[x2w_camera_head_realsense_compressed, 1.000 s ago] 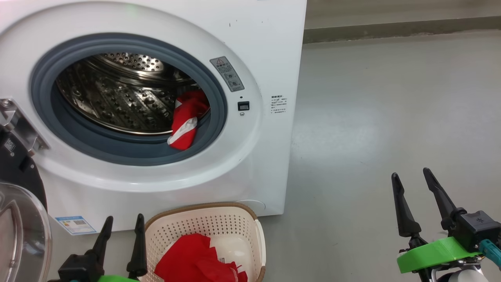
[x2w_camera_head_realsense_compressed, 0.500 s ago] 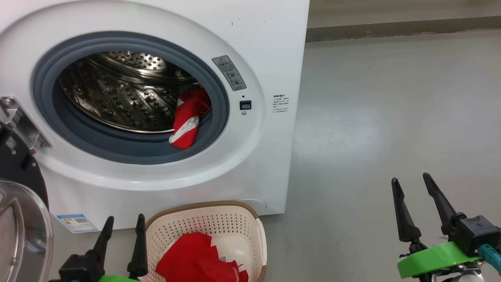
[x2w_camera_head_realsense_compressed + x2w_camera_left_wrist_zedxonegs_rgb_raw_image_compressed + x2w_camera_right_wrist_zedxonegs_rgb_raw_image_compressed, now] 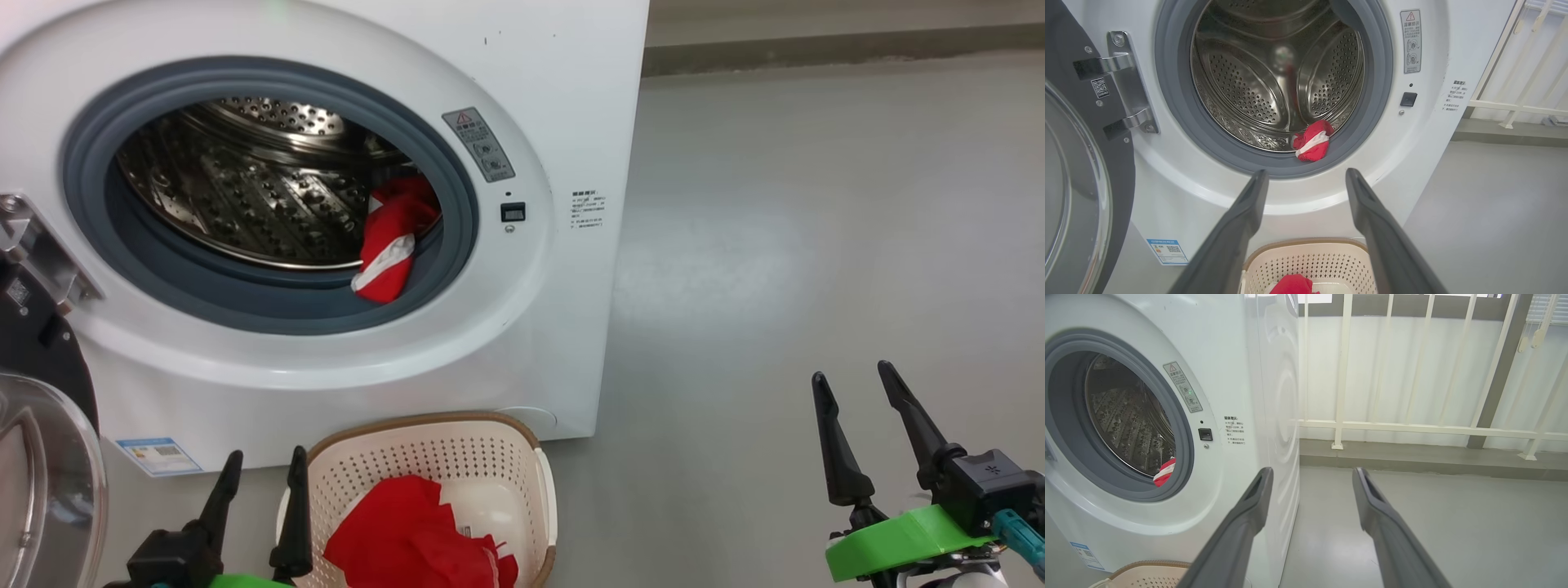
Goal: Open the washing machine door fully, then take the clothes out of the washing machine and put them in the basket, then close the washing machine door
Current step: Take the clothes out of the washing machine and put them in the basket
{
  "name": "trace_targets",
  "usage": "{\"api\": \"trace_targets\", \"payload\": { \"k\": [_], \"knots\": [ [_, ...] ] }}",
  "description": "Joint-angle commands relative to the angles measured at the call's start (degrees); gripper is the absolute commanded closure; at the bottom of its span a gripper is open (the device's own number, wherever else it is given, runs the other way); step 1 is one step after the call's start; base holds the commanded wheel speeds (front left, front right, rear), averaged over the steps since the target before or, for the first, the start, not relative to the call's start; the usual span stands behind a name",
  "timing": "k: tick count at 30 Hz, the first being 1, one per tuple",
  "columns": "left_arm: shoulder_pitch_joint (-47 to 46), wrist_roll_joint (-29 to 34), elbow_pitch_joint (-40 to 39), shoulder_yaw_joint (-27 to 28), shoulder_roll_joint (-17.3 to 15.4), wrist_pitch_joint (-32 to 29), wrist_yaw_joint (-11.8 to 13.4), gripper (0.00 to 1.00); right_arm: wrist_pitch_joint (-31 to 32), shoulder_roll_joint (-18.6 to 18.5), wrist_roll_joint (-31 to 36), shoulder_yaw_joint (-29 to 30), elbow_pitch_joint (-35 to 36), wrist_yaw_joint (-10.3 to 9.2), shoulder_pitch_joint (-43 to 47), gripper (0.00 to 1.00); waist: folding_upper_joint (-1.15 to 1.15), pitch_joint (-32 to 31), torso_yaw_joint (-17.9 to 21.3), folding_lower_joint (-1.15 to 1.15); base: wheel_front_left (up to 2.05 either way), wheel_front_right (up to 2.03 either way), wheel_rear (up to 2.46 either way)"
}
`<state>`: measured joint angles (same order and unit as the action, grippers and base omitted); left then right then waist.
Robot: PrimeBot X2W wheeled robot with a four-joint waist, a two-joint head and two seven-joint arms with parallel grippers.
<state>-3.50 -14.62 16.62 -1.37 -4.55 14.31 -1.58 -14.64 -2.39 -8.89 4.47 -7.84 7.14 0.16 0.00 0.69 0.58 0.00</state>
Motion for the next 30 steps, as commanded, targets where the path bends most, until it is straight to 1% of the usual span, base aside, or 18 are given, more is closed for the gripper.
{"api": "trace_targets", "payload": {
  "k": [1, 8, 16, 25, 30],
  "knots": [
    [-1.87, 0.08, -1.16, 1.84, -0.62, 0.69, -0.28, 0.0, -0.36, -0.49, 0.53, -1.7, 1.59, 0.35, -0.96, 0.0, 0.0, 0.57, -0.02, 0.0, 0.0, 0.0, 0.0],
    [-5.3, 0.13, -0.89, 1.81, -0.62, 0.69, -0.89, 0.0, -0.36, -0.49, 0.74, -2.31, 2.56, 0.35, -2.39, 0.0, 0.0, 4.13, -0.43, 0.0, 0.0, 0.0, 0.0],
    [-12.75, 0.51, 0.91, 1.03, -1.05, 0.69, -1.76, 0.0, -0.36, -0.64, 1.42, -4.01, 3.27, 0.35, -5.27, 0.0, 0.0, 9.35, -1.3, 0.0, 0.0, 0.0, 0.0],
    [-25.77, -0.08, 4.69, 0.06, -1.39, 0.69, -3.06, 0.0, -0.36, -1.21, 1.47, -5.63, 4.03, 0.35, -9.29, 0.0, 0.0, 17.16, -2.12, 0.0, 0.0, 0.0, 0.0],
    [-34.63, -1.25, 8.35, 1.04, -1.37, 0.69, -3.97, 0.0, -0.36, -1.81, 1.33, -6.15, 4.53, 0.35, -12.15, 0.0, 0.0, 21.37, -2.04, 0.0, 0.0, 0.0, 0.0]
  ]
}}
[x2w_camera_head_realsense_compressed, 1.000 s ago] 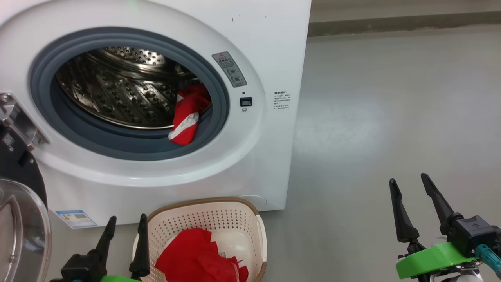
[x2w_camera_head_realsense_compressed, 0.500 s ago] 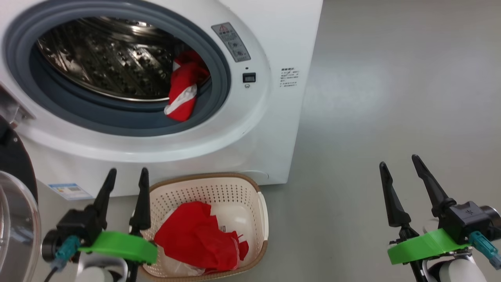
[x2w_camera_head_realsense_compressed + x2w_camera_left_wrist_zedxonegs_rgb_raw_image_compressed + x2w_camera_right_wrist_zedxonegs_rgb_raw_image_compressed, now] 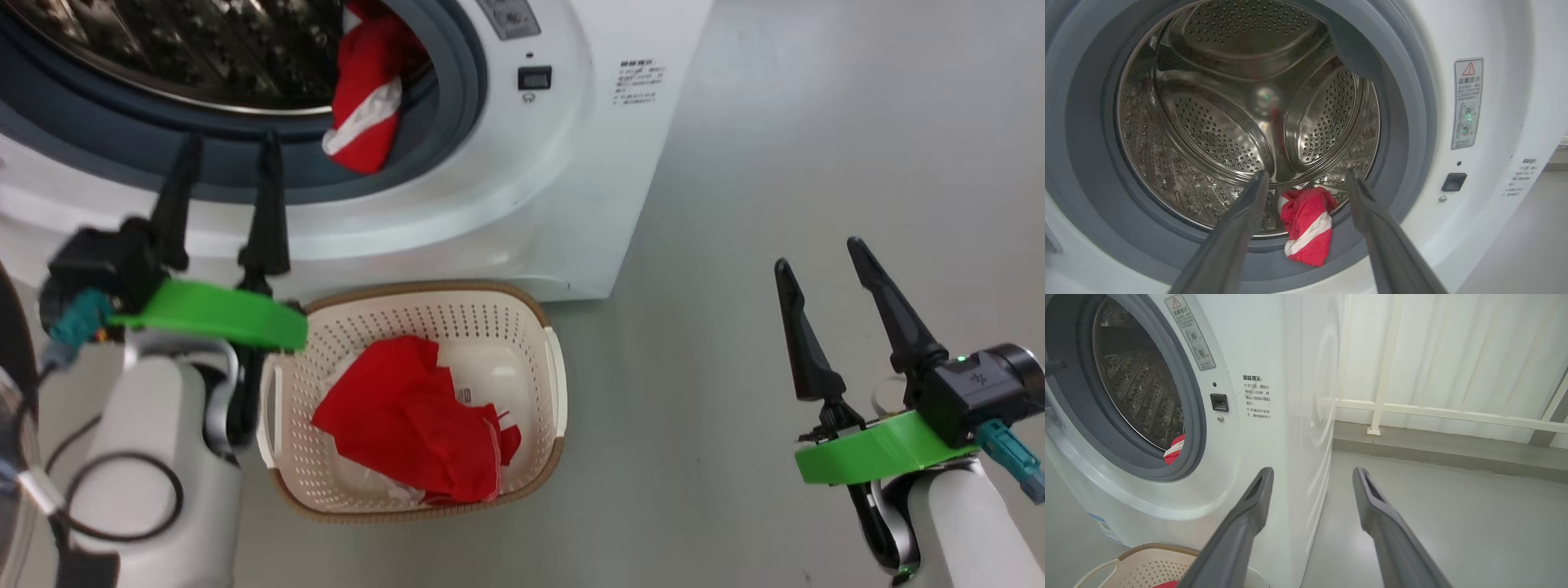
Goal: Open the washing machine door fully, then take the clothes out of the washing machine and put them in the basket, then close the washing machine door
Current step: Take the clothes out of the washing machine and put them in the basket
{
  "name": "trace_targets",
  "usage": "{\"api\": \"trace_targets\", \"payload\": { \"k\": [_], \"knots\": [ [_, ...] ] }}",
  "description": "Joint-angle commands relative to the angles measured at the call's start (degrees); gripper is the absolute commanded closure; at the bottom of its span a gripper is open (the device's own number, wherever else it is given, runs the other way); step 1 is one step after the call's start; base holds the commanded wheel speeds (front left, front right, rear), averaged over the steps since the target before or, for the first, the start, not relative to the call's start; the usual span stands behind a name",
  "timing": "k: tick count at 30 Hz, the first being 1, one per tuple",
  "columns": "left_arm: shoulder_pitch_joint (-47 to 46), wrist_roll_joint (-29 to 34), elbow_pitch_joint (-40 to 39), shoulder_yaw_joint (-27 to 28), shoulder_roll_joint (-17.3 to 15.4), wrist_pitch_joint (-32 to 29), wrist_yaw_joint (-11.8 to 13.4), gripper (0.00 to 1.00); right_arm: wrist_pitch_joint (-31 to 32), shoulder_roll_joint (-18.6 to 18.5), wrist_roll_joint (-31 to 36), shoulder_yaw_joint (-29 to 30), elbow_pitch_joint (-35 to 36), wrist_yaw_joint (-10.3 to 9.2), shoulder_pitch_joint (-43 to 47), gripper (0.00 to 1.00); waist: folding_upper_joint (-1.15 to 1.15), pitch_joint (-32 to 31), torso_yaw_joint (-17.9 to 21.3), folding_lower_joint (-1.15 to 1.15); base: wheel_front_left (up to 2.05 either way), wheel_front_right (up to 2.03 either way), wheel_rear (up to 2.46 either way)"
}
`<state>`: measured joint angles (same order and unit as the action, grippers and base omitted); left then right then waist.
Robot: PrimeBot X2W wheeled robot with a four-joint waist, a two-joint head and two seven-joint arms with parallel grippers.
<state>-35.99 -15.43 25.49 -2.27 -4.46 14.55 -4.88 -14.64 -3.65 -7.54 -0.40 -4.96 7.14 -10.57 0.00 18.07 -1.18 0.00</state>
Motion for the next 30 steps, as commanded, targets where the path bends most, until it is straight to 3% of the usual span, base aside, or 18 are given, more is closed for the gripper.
{"api": "trace_targets", "payload": {
  "k": [1, 19, 25, 30],
  "knots": [
    [-5.16, -0.17, 1.18, 2.27, -1.71, 0.45, -0.89, 0.0, -0.36, -0.68, -0.1, -1.76, 1.48, 0.35, -2.28, 0.0, 0.0, 5.27, -0.03, 0.0, 0.0, 0.0, 0.0],
    [-25.68, 1.76, 19.89, 4.46, -4.41, 0.45, -1.61, 0.0, -0.36, -0.66, -0.68, -4.68, 0.81, 0.35, -8.53, 0.0, 0.0, 15.49, 4.43, 0.0, 0.0, 0.0, 0.0],
    [-32.22, -3.99, 27.74, 6.25, -4.09, -0.25, -2.38, 0.0, -0.36, -0.46, -0.98, -5.72, 0.46, 0.35, -9.91, 0.0, 0.0, 16.88, 5.95, 0.0, 0.0, 0.0, 0.0],
    [-36.12, -11.37, 31.58, 5.42, -3.71, -5.35, -2.57, 0.0, -0.36, -0.25, -0.69, -6.07, 0.35, 0.35, -10.27, 0.0, 0.0, 17.36, 6.92, 0.0, 0.0, 0.0, 0.0]
  ]
}}
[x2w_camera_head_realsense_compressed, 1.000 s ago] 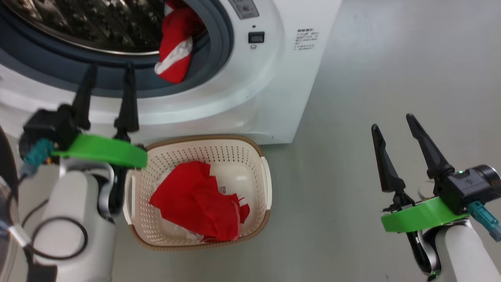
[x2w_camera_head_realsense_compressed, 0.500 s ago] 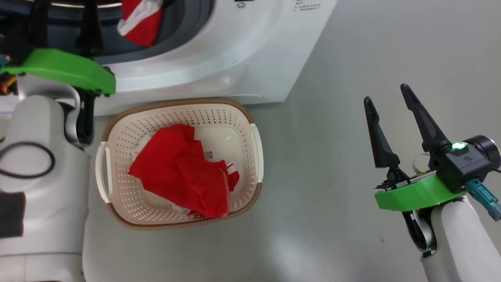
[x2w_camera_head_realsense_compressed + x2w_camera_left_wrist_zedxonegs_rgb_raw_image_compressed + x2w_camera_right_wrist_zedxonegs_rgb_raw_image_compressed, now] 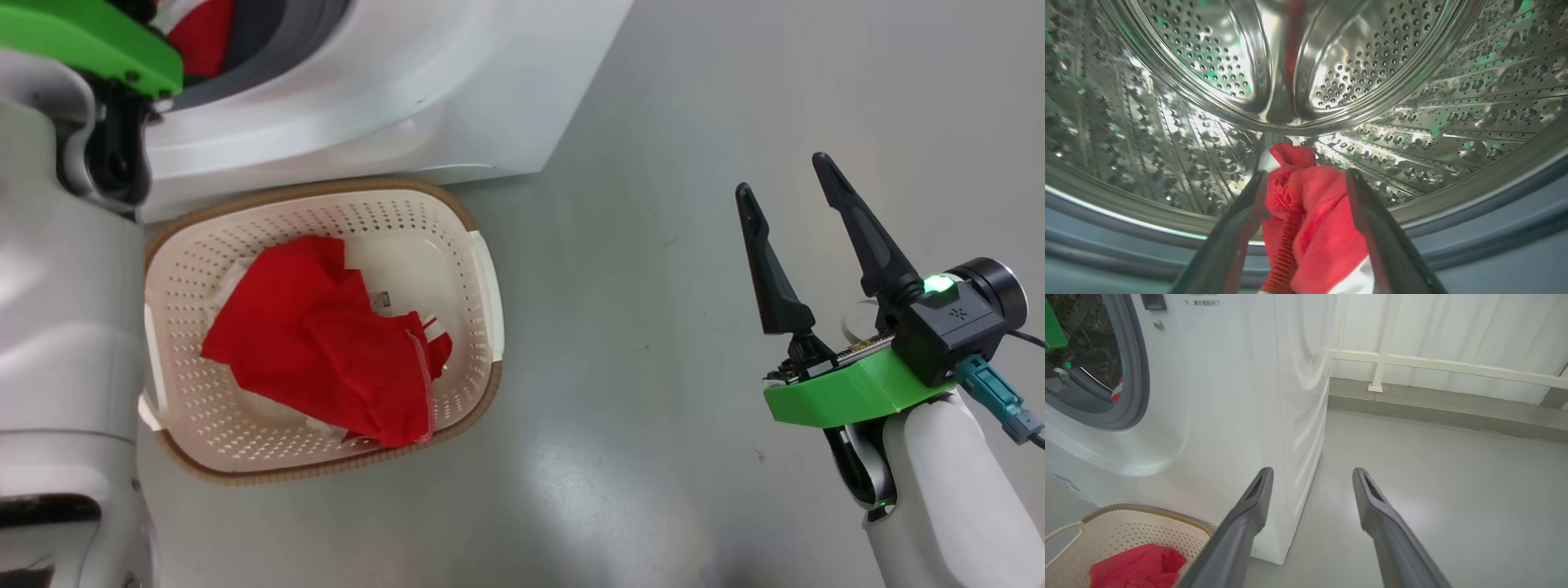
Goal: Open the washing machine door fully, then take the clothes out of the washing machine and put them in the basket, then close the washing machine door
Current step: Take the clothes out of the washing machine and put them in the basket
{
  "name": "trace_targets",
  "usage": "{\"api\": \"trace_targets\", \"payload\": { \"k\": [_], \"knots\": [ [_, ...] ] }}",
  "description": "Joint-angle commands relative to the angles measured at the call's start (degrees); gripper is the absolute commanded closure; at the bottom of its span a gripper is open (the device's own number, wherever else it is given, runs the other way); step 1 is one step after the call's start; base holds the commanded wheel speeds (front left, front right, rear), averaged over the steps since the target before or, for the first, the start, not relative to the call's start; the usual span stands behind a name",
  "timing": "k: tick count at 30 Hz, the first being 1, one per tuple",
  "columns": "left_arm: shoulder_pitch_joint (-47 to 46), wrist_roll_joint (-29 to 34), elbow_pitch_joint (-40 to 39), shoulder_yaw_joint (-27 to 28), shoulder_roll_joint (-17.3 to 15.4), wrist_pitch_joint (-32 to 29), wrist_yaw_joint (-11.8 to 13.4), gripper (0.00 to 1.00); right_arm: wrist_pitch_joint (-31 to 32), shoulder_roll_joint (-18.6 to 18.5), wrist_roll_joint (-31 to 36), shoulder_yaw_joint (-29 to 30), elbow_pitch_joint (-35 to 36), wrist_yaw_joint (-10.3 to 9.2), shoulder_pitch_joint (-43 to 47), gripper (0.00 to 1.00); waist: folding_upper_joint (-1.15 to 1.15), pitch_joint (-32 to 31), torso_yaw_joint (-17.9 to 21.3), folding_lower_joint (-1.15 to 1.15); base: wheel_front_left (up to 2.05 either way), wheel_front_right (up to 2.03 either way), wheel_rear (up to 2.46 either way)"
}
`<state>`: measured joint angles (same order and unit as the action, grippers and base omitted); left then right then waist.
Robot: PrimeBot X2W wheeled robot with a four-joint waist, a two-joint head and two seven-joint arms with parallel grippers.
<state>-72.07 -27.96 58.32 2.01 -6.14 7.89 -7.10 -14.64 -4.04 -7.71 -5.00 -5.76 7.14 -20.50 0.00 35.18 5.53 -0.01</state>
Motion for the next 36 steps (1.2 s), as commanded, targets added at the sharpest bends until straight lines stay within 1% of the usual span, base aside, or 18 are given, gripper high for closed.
{"api": "trace_targets", "payload": {
  "k": [1, 3, 6, 10, 19, 24, 25, 26, 27, 28, 32, 36],
  "knots": [
    [-0.82, -1.42, -0.98, -0.55, -2.55, -1.58, -0.36, 0.0, -0.36, 0.18, -0.69, -1.49, 1.12, 0.35, -0.41, 0.0, 0.0, 0.39, 0.53, 0.01, 0.0, 0.0, 0.0],
    [-1.28, -3.48, -0.66, -2.43, -3.32, -4.79, -0.37, 0.0, -0.36, 0.18, -0.8, -1.44, 1.11, 0.35, -0.43, 0.0, 0.0, 0.45, 0.75, 0.01, 0.0, 0.0, 0.0],
    [-1.68, -4.89, 0.4, -4.95, -4.96, -8.56, -0.37, 0.0, -0.36, 0.15, -0.77, -1.91, 1.18, 0.35, -0.42, 0.0, 0.0, 0.32, 1.09, 0.01, 0.0, 0.0, 0.0],
    [-2.56, -3.61, 3.5, -7.55, -7.26, -11.76, -0.37, 0.0, -0.36, 0.01, -1.39, -3.3, 1.41, 0.35, -0.38, 0.0, 0.0, -0.03, 1.72, 0.01, 0.0, 0.0, 0.0],
    [-4.16, -3.57, 9.76, -9.47, -7.79, -18.57, -0.38, 0.0, -0.36, -0.1, -2.95, -4.95, 0.9, 0.35, 0.38, 0.0, 0.0, -1.37, 2.75, 0.01, 0.0, 0.0, 0.0],
    [-4.21, -2.96, 10.31, -11.18, -7.82, -19.54, -0.38, 0.0, -0.36, -0.15, -3.39, -5.28, 0.62, 0.35, 0.65, 0.0, 0.0, -1.96, 3.1, 0.01, 0.0, 0.0, 0.0],
    [-4.12, -2.78, 10.08, -11.68, -7.9, -19.2, -0.38, 0.25, -0.36, -0.16, -3.46, -5.38, 0.54, 0.35, 0.75, 0.0, 0.0, -2.08, 3.12, 0.01, 0.0, 0.0, 0.0],
    [-4.02, -2.48, 9.9, -12.13, -8.09, -18.54, -0.38, 0.6, -0.36, -0.17, -3.55, -5.48, 0.47, 0.35, 0.83, 0.0, 0.0, -2.2, 3.14, 0.01, 0.0, 0.0, 0.0],
    [-3.93, -2.23, 9.72, -12.44, -8.23, -17.59, -0.38, 0.89, -0.36, -0.18, -3.63, -5.57, 0.39, 0.35, 0.91, 0.0, 0.0, -2.31, 3.13, 0.01, 0.0, 0.0, 0.0],
    [-3.82, -2.14, 9.5, -12.68, -8.22, -16.66, -0.38, 1.0, -0.36, -0.18, -3.77, -5.65, 0.34, 0.35, 0.99, 0.0, 0.0, -2.44, 3.11, 0.01, 0.0, 0.0, 0.0],
    [-2.92, -3.53, 7.47, -13.43, -7.37, -13.32, -0.38, 1.0, -0.36, -0.58, -4.46, -6.39, 0.27, 0.35, 1.06, 0.0, 0.0, -2.73, 2.93, 0.01, 0.0, 0.0, 0.0],
    [-1.73, -3.68, 5.74, -14.99, -7.75, -9.17, -0.38, 1.0, -0.36, -0.78, -4.76, -6.74, 0.26, 0.35, 1.19, 0.0, 0.0, -2.97, 2.49, 0.01, 0.0, 0.0, 0.0]
  ]
}}
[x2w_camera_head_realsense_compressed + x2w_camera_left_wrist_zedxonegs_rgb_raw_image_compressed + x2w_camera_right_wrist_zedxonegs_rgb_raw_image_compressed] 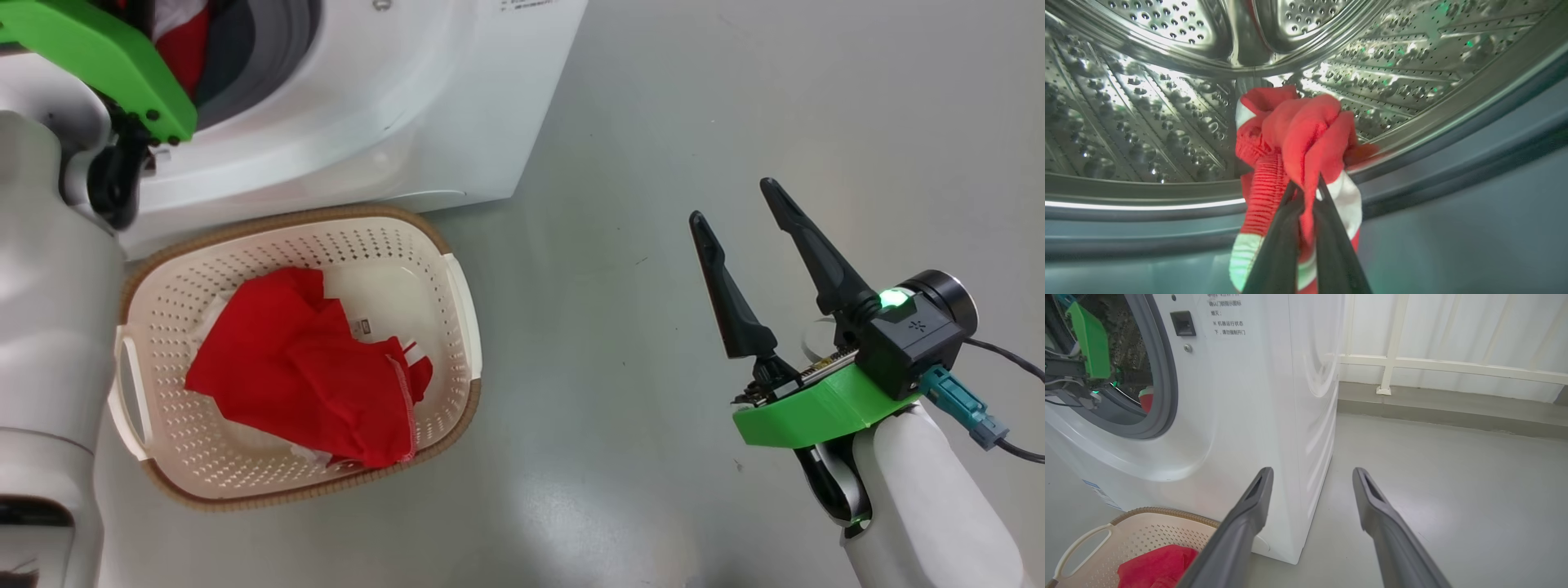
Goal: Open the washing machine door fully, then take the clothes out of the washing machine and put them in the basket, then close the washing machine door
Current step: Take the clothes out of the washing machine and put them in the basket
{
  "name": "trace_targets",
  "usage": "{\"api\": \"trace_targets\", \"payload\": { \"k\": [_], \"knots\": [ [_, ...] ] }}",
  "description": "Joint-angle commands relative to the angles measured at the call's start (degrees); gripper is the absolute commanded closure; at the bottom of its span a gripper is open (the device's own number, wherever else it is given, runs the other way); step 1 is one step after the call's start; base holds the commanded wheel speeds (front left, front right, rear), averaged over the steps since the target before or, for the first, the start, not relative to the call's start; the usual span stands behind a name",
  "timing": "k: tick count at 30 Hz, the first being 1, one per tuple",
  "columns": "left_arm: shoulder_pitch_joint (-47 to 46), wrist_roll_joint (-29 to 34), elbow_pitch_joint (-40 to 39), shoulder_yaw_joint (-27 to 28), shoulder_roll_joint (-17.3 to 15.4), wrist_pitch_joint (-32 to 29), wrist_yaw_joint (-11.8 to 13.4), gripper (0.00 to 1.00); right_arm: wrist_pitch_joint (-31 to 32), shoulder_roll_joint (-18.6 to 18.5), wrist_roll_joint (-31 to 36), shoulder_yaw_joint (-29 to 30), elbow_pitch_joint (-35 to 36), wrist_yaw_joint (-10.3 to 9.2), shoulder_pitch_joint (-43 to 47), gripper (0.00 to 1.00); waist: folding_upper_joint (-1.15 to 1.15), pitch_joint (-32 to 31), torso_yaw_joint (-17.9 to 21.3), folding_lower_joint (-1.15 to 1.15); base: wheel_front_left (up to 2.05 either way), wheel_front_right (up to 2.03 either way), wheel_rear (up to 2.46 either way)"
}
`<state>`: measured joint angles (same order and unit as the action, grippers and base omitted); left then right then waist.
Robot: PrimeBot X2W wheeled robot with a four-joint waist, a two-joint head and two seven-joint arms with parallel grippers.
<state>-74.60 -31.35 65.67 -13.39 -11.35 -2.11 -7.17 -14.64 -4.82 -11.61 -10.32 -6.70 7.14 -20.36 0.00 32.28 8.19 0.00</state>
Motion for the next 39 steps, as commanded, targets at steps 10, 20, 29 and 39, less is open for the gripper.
{"api": "trace_targets", "payload": {
  "k": [10, 20, 29, 39],
  "knots": [
    [2.95, 0.13, -3.56, -0.03, -2.87, 15.13, -0.31, 1.0, -0.36, -0.67, -1.18, -1.05, 1.15, 0.35, 0.86, 0.0, 0.0, -0.5, -2.16, 0.0, 0.0, 0.0, 0.0],
    [9.28, 3.21, -18.51, 4.99, -2.96, 17.09, 1.31, 1.0, -0.36, -1.05, -0.89, -0.42, 1.25, 0.35, 0.85, 0.0, 0.0, -1.7, -4.17, 0.0, 0.0, 0.0, 0.0],
    [20.5, 9.36, -32.19, 11.41, -0.27, 17.1, 1.56, 1.0, -0.36, -0.98, -0.74, 0.83, 1.27, 0.35, 2.09, 0.0, 0.0, -5.15, -5.48, 0.0, 0.0, 0.0, 0.0],
    [30.15, 15.05, -41.69, 15.91, 2.29, 17.11, 1.01, 1.0, -0.36, -0.52, -0.56, 1.83, 1.24, 0.35, 4.32, 0.0, 0.0, -9.81, -6.59, 0.0, 0.0, 0.0, 0.0]
  ]
}}
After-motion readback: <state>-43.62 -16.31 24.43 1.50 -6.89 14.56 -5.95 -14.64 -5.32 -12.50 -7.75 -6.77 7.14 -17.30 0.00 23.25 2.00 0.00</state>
